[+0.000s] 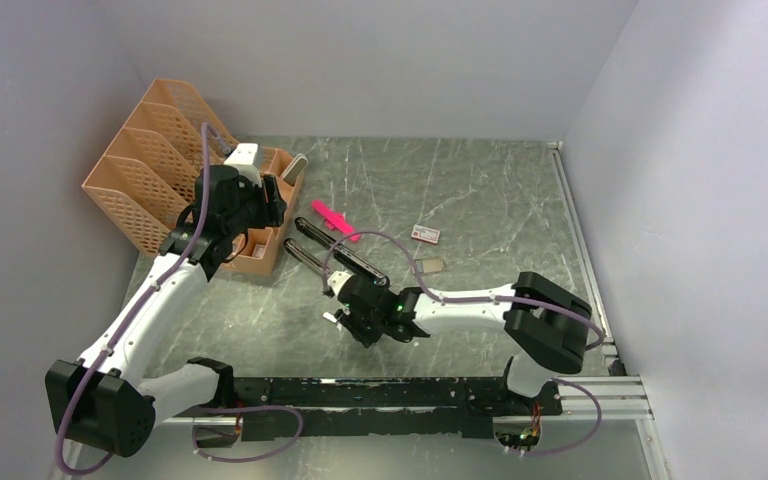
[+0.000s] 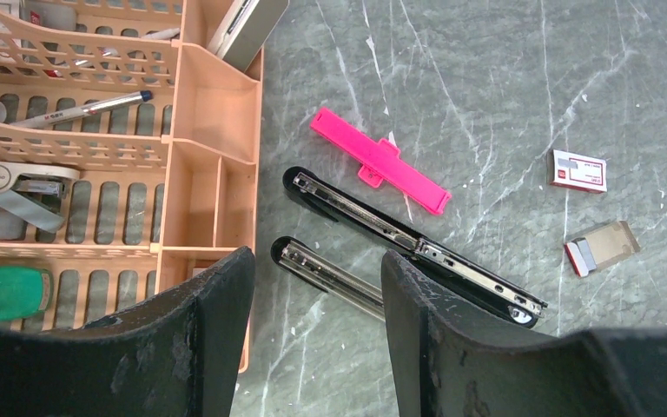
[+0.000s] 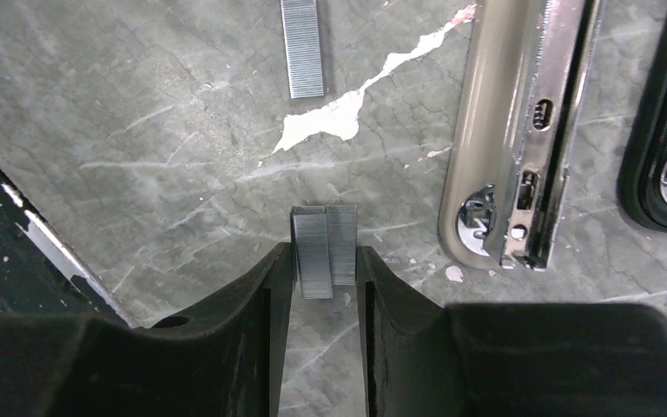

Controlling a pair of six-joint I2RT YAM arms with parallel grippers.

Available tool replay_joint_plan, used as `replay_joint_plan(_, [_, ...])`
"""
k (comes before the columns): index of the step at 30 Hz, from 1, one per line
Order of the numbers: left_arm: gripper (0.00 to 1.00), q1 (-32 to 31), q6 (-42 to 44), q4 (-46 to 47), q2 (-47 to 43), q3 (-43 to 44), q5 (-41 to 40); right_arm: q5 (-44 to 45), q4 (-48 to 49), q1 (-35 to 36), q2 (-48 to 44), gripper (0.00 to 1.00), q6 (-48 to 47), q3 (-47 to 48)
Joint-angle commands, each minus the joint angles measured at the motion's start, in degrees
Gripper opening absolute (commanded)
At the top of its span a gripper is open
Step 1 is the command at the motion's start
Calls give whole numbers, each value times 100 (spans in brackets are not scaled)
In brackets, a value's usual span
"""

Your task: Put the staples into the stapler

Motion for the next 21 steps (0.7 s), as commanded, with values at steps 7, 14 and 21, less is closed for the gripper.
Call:
replay_joint_plan(7, [60,69,-10,255,-174,-115,176,474,2890,24,-1252,33,258,-1417])
replay_joint_plan(14, [60,69,-1,273,-174,-133,144,626,3967,15,-1218,34,69,-1865])
replay_joint_plan(21, [60,69,5,290,-165,-142,146,643,4160,14,-925,36,156,-1883])
